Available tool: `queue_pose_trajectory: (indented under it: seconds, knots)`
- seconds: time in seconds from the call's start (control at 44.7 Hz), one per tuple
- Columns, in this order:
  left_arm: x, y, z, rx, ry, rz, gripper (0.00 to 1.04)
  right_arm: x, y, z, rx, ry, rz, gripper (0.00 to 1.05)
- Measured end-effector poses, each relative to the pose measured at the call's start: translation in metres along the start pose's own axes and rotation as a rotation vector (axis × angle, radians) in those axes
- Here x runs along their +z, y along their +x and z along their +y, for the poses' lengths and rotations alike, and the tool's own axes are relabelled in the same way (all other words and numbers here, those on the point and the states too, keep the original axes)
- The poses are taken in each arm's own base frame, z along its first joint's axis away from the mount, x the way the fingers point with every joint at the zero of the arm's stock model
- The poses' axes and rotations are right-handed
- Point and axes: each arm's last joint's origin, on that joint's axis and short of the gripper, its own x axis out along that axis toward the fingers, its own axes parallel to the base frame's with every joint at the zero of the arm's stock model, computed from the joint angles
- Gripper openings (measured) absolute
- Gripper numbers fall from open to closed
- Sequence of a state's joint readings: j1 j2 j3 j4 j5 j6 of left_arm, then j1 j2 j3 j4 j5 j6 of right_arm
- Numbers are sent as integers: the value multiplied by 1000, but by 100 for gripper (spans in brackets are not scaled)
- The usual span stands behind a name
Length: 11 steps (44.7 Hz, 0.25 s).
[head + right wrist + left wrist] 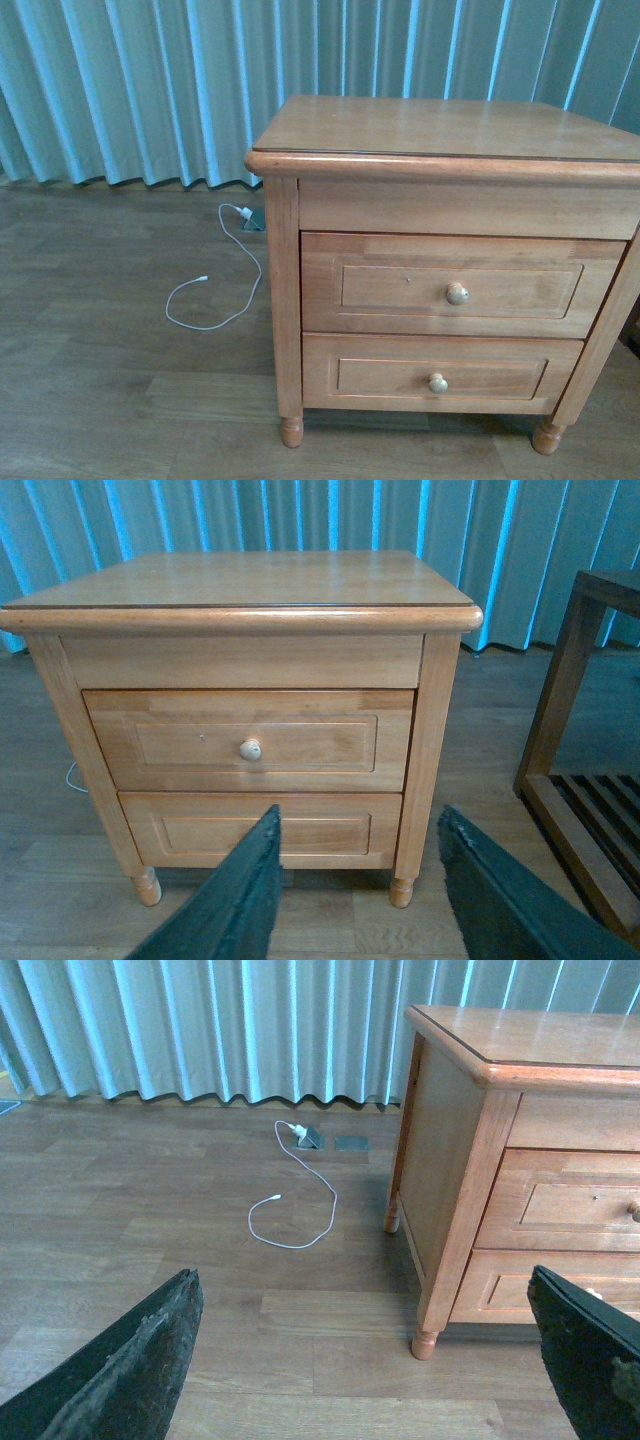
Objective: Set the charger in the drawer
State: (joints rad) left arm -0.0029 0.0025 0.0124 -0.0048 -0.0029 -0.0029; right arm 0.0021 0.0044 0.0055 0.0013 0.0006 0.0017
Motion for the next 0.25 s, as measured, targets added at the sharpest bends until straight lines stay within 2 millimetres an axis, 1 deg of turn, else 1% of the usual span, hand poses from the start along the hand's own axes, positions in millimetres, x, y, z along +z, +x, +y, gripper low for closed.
queue_pose_trajectory:
  seconds: [0.224,0.246]
  knots:
    - [0,0,0,0,0,0,99,0,0,0,0,0,0,83]
    - [0,0,0,0,0,0,99,0,0,0,0,0,0,88]
